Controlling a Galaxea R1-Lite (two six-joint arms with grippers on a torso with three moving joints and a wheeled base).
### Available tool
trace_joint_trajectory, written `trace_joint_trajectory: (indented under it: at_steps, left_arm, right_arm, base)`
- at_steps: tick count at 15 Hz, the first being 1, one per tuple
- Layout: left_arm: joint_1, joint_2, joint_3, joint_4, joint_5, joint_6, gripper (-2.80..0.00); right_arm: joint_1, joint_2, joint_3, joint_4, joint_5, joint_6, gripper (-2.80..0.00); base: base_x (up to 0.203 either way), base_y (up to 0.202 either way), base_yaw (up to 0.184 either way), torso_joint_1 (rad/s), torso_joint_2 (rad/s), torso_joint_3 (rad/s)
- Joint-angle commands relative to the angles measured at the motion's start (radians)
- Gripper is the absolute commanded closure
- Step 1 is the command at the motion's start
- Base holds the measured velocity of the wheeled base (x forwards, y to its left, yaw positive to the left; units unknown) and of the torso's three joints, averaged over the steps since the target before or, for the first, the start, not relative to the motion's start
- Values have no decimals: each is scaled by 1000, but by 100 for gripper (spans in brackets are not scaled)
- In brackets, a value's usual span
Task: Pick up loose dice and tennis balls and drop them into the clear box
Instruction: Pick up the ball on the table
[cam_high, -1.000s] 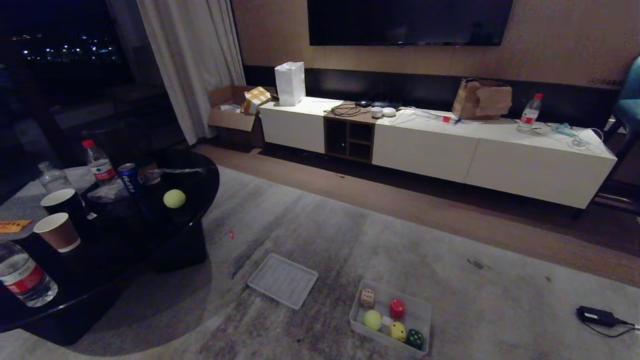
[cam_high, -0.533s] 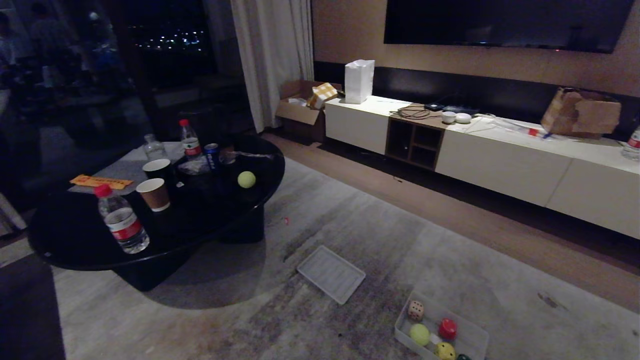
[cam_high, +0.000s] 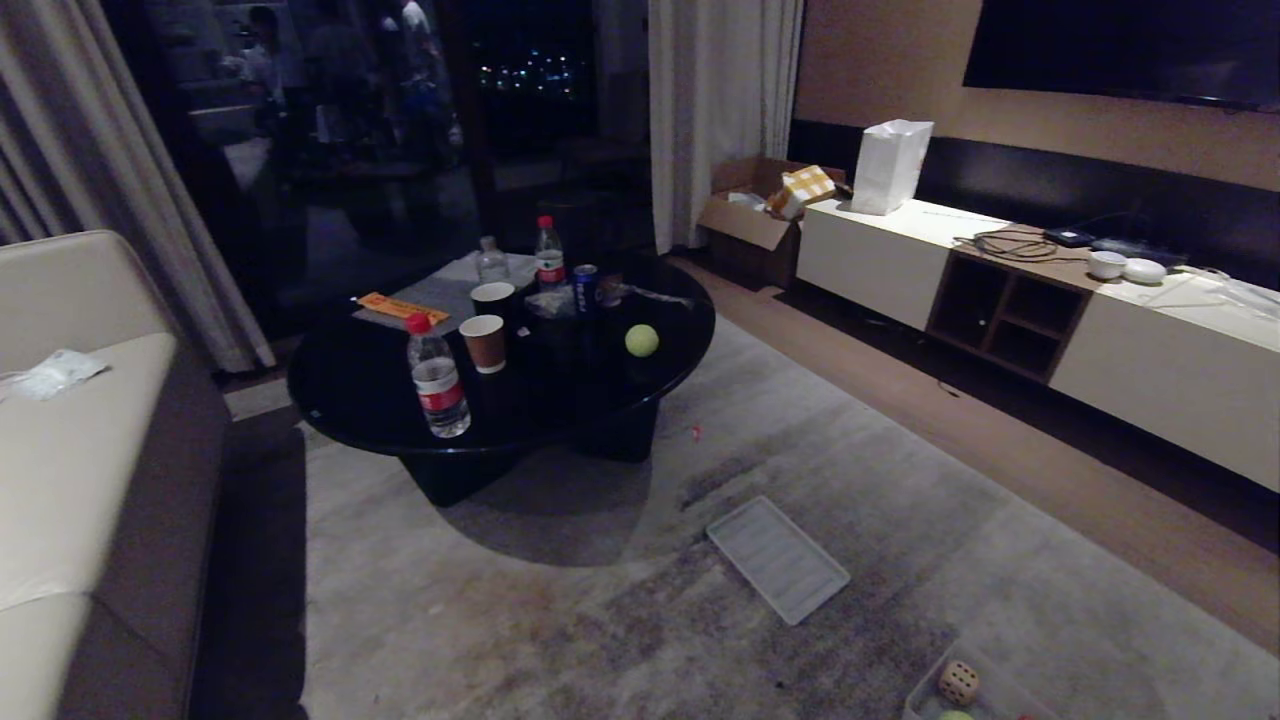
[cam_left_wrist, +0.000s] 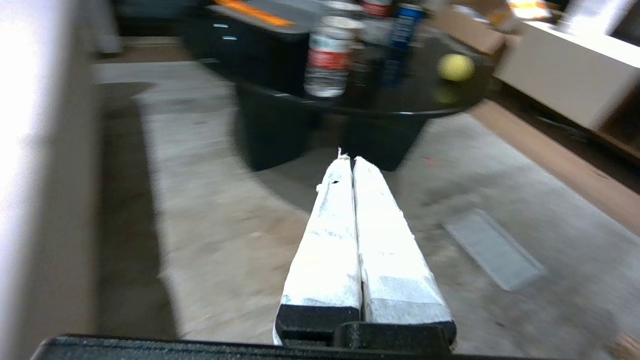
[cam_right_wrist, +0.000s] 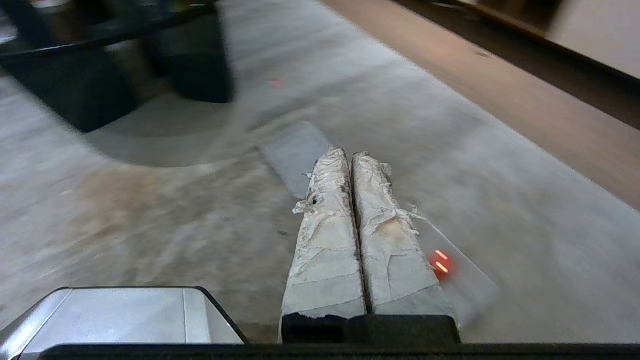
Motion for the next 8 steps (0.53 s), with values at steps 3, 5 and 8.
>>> trace_joint_trajectory:
  at_steps: [3, 5, 8]
  left_arm:
    - [0, 1, 0, -1, 1, -2, 0]
    - [0, 1, 2, -1, 1, -2, 0]
    - [0, 1, 2, 1, 1, 0, 0]
  right_arm:
    - [0, 1, 0, 1, 0, -1, 0]
    - [0, 1, 0, 1, 0, -1, 0]
    - [0, 1, 0, 1, 2, -1, 0]
  base:
    - [1, -9, 165, 1, 1, 3]
    - [2, -7, 134, 1, 3, 1]
    - [-1, 4, 32, 1, 1, 0]
